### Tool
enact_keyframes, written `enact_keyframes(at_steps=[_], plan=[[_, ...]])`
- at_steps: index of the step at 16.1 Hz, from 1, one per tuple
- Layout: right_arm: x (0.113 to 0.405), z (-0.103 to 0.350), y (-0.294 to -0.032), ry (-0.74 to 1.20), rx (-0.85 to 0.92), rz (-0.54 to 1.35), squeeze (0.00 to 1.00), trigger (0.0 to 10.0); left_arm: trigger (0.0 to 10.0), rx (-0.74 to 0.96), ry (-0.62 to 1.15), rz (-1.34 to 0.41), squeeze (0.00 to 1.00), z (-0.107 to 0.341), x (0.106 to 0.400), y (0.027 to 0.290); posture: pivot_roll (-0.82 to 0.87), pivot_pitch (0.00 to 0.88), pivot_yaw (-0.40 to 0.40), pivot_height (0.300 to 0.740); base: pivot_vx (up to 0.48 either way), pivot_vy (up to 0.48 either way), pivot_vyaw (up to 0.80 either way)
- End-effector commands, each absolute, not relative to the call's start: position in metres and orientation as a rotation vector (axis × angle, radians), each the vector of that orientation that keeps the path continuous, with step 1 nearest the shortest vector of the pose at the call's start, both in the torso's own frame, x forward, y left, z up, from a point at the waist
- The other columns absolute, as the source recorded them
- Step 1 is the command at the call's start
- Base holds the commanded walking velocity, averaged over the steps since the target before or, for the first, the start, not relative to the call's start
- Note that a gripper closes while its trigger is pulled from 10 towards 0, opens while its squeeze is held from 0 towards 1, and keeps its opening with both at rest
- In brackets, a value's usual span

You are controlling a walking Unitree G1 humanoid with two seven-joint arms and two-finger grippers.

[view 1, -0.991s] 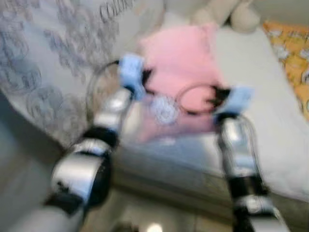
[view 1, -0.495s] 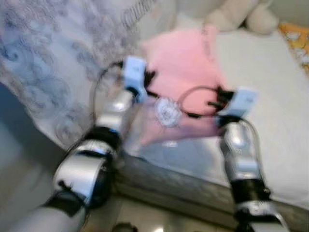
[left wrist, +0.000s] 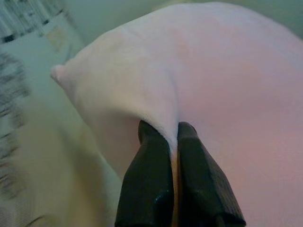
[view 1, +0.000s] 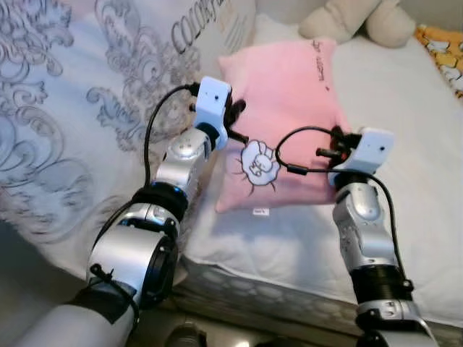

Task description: Clean up the room

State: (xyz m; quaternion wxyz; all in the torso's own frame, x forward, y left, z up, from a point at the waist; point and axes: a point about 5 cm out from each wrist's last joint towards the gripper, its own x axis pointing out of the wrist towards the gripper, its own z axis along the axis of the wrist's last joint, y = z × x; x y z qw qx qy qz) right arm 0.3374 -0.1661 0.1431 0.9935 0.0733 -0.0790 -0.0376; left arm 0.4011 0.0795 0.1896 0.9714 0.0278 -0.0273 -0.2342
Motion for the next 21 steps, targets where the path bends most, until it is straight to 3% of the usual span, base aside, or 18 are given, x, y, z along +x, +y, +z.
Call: enact_keyframes(at_steps=[1,4,11,17,21], plan=[[0.336,0.143,-0.176,-0.164,0.158,-0.127,0.00,10.0,10.0,0.093,-0.089,-0.442,0.00,0.199,0.404,0.086,0.04,0.016,0.020,0.740,0.000,0.000,0.00],[0.339,0.140,-0.176,-0.150,0.189,-0.138,0.00,10.0,10.0,0.177,-0.081,-0.448,0.00,0.205,0.407,0.083,0.04,0.026,0.025,0.740,0.000,0.000,0.00],[0.373,0.130,-0.171,-0.030,0.436,-0.166,0.00,10.0,10.0,0.442,-0.093,-0.487,0.00,0.227,0.414,0.076,0.09,0.157,0.039,0.740,0.000,0.000,0.00],[0.367,0.089,-0.142,0.165,0.757,-0.237,0.00,10.0,10.0,0.765,-0.136,-0.614,0.00,0.239,0.411,0.054,0.14,0.279,0.079,0.740,0.000,0.000,0.00],[0.366,0.086,-0.129,0.193,0.804,-0.235,0.00,10.0,10.0,0.817,-0.163,-0.621,0.00,0.247,0.411,0.048,0.15,0.288,0.083,0.740,0.000,0.000,0.00]])
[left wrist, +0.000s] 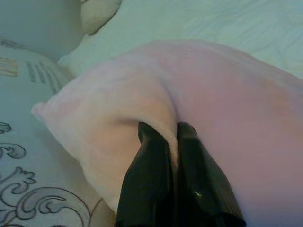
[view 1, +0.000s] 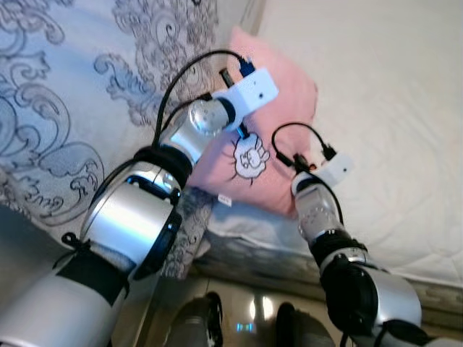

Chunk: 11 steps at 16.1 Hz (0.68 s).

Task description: Clean up the room

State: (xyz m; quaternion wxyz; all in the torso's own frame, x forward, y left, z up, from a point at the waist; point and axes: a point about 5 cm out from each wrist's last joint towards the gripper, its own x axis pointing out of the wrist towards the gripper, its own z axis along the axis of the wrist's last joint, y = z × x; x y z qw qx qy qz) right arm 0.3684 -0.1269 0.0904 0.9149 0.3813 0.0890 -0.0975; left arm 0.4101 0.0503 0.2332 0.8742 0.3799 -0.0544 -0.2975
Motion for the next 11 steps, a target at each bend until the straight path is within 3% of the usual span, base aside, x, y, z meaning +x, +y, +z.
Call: enact_keyframes(at_steps=[1,11], plan=[[0.3661,0.0860,-0.1292,0.193,0.804,-0.235,0.00,10.0,10.0,0.817,-0.163,-0.621,0.00,0.2471,0.4111,0.0483,0.15,0.288,0.083,0.740,0.000,0.000,0.00],[0.3661,0.0860,-0.1292,0.193,0.804,-0.235,0.00,10.0,10.0,0.817,-0.163,-0.621,0.00,0.2471,0.4111,0.0483,0.15,0.288,0.083,0.740,0.000,0.000,0.00]])
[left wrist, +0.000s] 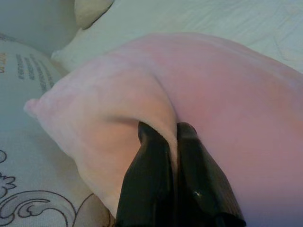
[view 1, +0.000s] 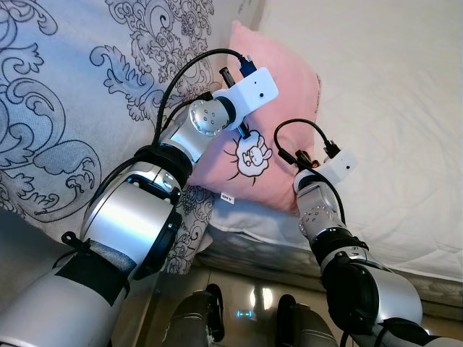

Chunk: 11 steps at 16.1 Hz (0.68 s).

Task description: Clean up the room

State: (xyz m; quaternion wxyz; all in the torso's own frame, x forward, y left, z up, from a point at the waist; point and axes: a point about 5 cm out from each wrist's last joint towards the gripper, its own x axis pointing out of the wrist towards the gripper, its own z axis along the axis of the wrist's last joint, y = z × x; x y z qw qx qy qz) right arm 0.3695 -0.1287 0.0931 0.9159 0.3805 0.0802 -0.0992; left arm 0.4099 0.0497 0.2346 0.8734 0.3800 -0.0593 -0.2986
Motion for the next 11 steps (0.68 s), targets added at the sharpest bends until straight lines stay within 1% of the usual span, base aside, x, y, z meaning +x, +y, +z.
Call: enact_keyframes(at_steps=[1,3,4,6,11], plan=[[0.366,0.086,-0.129,0.193,0.804,-0.235,0.00,10.0,10.0,0.817,-0.163,-0.621,0.00,0.247,0.411,0.048,0.15,0.288,0.083,0.740,0.000,0.000,0.00],[0.366,0.086,-0.126,0.196,0.812,-0.231,0.00,10.0,10.0,0.823,-0.170,-0.624,0.00,0.249,0.411,0.047,0.15,0.299,0.088,0.740,0.000,0.000,0.00],[0.370,0.092,-0.108,0.222,0.819,-0.165,0.00,10.0,10.0,0.916,-0.107,-0.638,1.00,0.239,0.410,0.043,0.12,0.302,0.063,0.740,0.000,0.000,0.00],[0.373,0.097,-0.101,0.223,0.794,-0.124,0.00,10.0,10.0,0.927,-0.109,-0.610,1.00,0.244,0.412,0.046,0.12,0.292,0.057,0.740,0.000,0.000,0.00],[0.375,0.103,-0.095,0.209,0.741,-0.088,0.00,10.0,10.0,0.829,-0.150,-0.499,1.00,0.269,0.420,0.070,0.13,0.264,0.048,0.740,0.000,0.000,0.00]])
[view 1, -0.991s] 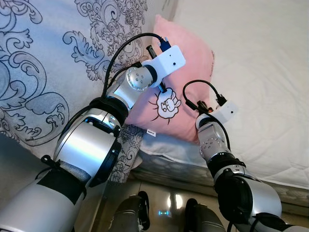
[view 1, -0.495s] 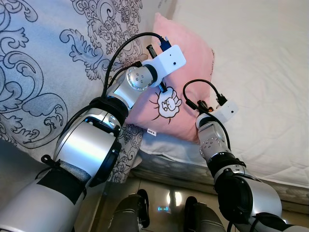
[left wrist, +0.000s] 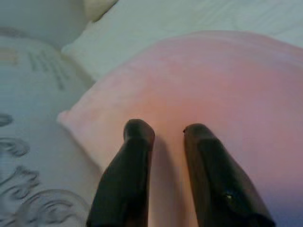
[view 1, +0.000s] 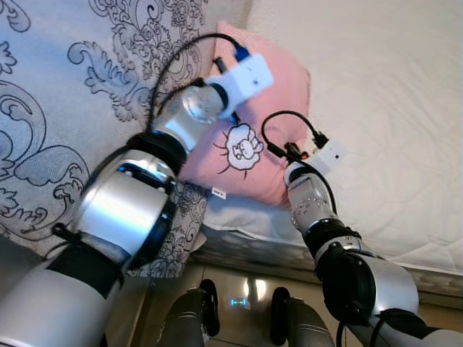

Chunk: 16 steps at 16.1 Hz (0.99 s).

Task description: Clean up the room

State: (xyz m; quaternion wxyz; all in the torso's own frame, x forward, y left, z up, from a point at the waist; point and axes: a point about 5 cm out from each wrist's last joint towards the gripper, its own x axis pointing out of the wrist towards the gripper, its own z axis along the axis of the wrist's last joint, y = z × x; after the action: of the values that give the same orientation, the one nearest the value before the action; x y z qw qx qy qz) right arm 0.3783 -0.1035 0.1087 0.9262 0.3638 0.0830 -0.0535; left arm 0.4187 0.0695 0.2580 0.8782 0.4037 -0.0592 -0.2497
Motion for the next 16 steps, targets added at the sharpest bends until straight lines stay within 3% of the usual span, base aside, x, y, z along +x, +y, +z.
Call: enact_keyframes(at_steps=[1,4,6,7,8,9,12,16], plan=[[0.375,0.103,-0.093,0.214,0.739,-0.085,0.00,10.0,10.0,0.829,-0.168,-0.483,1.00,0.277,0.421,0.074,0.14,0.260,0.048,0.740,0.000,0.000,0.00],[0.374,0.100,-0.088,0.258,0.602,-0.069,0.00,10.0,10.0,0.632,-0.206,-0.459,1.00,0.295,0.423,0.088,0.15,0.223,0.049,0.740,0.000,0.000,0.00],[0.375,0.108,-0.091,0.170,0.400,-0.034,0.00,10.0,10.0,0.344,-0.177,-0.438,1.00,0.274,0.422,0.101,0.14,0.191,0.048,0.740,0.000,0.000,0.00],[0.376,0.110,-0.091,0.145,0.357,-0.027,0.00,10.0,10.0,0.284,-0.175,-0.428,1.00,0.268,0.421,0.105,0.14,0.188,0.047,0.740,0.000,0.000,0.00],[0.375,0.114,-0.094,0.100,0.267,-0.022,0.25,10.0,10.0,0.188,-0.159,-0.421,1.00,0.253,0.419,0.110,0.14,0.173,0.043,0.740,0.000,0.000,0.00],[0.374,0.114,-0.098,0.064,0.235,-0.031,1.00,10.0,10.0,0.112,-0.148,-0.422,1.00,0.235,0.414,0.111,0.14,0.154,0.035,0.740,0.000,0.000,0.00],[0.364,0.122,-0.104,-0.103,0.076,-0.072,1.00,10.0,10.0,0.036,-0.192,-0.341,1.00,0.198,0.382,0.116,0.14,0.105,0.021,0.740,0.000,0.000,0.00],[0.346,0.138,-0.106,-0.265,0.026,-0.112,1.00,10.0,10.0,0.075,-0.283,-0.276,1.00,0.198,0.352,0.126,0.13,0.060,-0.001,0.740,0.000,0.000,0.00]])
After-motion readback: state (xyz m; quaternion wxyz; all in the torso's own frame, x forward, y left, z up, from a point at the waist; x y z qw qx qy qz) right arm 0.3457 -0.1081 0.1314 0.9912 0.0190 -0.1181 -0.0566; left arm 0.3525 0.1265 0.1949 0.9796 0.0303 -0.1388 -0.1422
